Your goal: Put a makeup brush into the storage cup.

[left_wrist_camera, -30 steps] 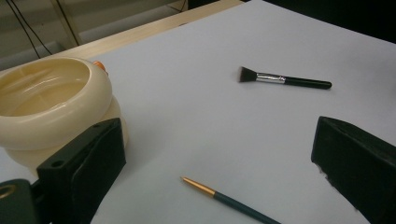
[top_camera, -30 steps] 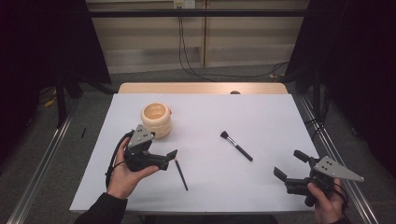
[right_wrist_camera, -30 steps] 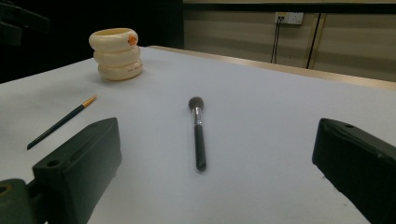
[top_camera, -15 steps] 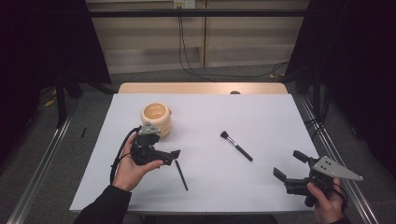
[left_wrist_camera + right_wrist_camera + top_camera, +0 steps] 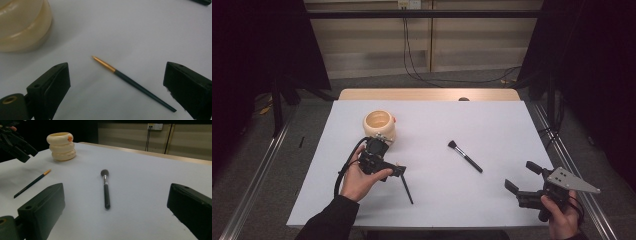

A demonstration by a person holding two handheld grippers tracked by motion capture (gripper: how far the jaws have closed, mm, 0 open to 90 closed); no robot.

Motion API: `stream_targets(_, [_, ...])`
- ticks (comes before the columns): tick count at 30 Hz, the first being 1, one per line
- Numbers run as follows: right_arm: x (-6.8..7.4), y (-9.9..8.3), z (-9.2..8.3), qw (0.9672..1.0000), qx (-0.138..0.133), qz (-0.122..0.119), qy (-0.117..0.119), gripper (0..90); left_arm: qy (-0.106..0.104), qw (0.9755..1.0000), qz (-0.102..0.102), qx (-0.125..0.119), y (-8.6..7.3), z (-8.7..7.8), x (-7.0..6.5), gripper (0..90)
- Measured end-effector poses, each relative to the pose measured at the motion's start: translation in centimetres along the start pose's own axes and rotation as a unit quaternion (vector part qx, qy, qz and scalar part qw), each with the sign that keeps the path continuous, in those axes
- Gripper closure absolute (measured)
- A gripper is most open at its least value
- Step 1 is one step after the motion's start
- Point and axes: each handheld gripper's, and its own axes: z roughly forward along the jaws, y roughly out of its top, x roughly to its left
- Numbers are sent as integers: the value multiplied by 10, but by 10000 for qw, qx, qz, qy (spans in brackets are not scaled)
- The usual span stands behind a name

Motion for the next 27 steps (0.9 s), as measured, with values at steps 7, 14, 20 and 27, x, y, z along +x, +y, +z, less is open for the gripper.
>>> stream_targets(7, [0, 0, 0, 10000, 19, -14, 17, 8, -12, 9986, -74, 532, 8, 10, -1, 154])
stream_targets(14, [1, 0, 0, 10000, 36, -29, 38, 8, 19, 9974, -299, 656, 11, 14, -6, 207])
stream_targets(20, [1, 0, 0, 10000, 28, 4, 23, 8, 19, 9964, -458, 714, 14, 20, -6, 267])
stream_targets(27, [0, 0, 0, 10000, 26, -8, 24, 9, 128, 9934, -617, 960, 17, 28, -10, 287])
